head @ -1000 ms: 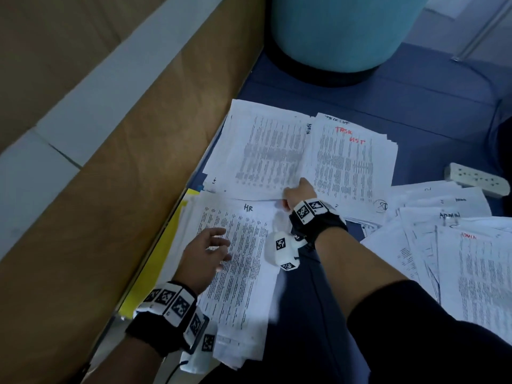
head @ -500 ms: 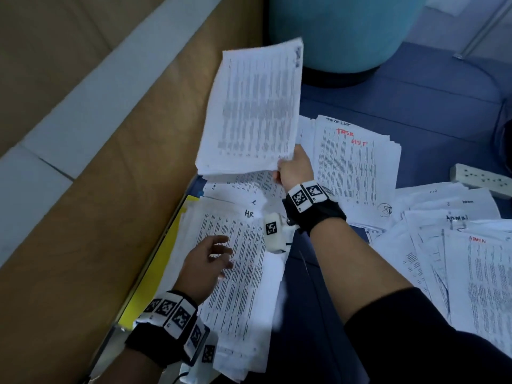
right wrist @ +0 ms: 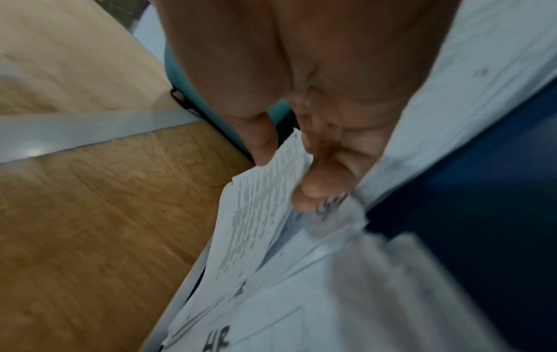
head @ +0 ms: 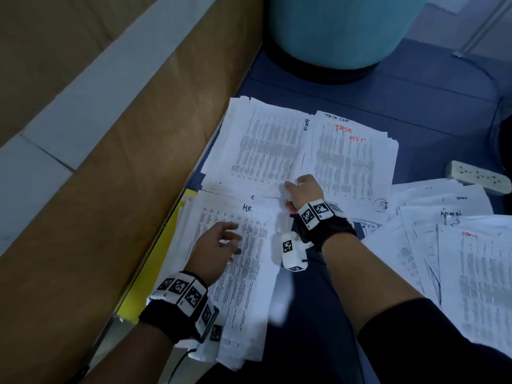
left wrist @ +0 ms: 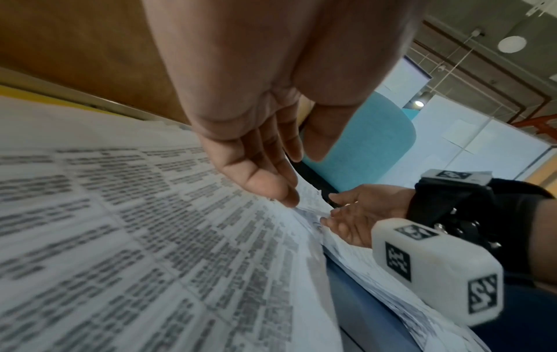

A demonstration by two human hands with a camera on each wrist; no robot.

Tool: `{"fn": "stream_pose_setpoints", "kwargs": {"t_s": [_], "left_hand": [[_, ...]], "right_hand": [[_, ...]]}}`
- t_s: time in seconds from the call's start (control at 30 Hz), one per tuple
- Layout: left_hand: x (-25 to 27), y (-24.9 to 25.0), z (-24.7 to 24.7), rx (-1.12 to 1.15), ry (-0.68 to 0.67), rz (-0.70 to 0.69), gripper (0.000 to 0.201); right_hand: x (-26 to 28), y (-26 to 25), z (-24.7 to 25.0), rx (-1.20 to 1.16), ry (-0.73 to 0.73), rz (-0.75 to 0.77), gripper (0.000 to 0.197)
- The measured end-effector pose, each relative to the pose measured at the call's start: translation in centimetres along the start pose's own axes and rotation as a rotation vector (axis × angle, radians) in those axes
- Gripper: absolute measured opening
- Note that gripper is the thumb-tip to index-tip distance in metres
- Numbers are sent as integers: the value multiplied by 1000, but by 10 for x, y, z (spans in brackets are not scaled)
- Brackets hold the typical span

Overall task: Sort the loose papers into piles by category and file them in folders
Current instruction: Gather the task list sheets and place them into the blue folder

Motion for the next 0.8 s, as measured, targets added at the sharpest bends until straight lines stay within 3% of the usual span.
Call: {"fn": "stream_pose_setpoints", "kwargs": {"t_s": [0.17,0.3,0.6,0.8], "left_hand": [[-1,12,-57,-6,-100,-57,22],[4,14,-122,10,-191,-90,21],[33,-12,-284,-239,-422,-89,24],[49,-26,-371,-436,-508,-136,36]], "right_hand": [[30,44,62,29,-97,66,12],[60,113,128,30,-109,64,11],[105,309,304,155,248,-224,14],[102,370,367,275,383,-410,61]]}}
Point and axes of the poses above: each hand's wrist, its own x-axis away from the middle knuckle, its own z-axis out of the back of the hand, y = z × x, the point moved 3 cm from there along -x, towards the middle knuckle, and after that the axes turned 8 degrees about x, right-handed, at the moved point
